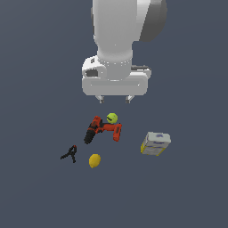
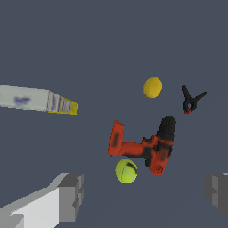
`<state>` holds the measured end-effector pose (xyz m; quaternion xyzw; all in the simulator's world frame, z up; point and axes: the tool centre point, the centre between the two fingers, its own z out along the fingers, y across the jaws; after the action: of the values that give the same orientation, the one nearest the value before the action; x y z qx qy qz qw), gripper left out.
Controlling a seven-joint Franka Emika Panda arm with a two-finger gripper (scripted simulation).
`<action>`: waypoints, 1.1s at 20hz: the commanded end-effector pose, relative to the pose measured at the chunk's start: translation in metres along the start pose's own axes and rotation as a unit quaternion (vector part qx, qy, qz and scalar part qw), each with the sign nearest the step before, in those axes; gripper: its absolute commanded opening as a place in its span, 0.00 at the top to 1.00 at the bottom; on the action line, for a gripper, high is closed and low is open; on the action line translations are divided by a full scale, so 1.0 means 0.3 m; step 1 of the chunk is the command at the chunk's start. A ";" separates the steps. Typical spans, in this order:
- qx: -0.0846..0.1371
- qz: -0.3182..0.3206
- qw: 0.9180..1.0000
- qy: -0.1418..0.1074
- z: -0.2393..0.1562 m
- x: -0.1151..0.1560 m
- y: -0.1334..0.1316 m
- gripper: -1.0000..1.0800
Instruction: Pick up a designated object from a clutter of objects.
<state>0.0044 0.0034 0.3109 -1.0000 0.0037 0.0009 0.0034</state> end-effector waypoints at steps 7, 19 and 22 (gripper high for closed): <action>0.009 -0.007 1.000 -0.014 0.027 -0.018 -0.061 0.04; 0.014 -0.004 1.000 -0.019 0.061 -0.002 -0.063 0.04; 0.016 0.003 1.000 -0.018 0.091 0.028 -0.030 0.04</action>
<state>0.0085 0.0178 0.2885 -0.9996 0.0029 0.0189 0.0186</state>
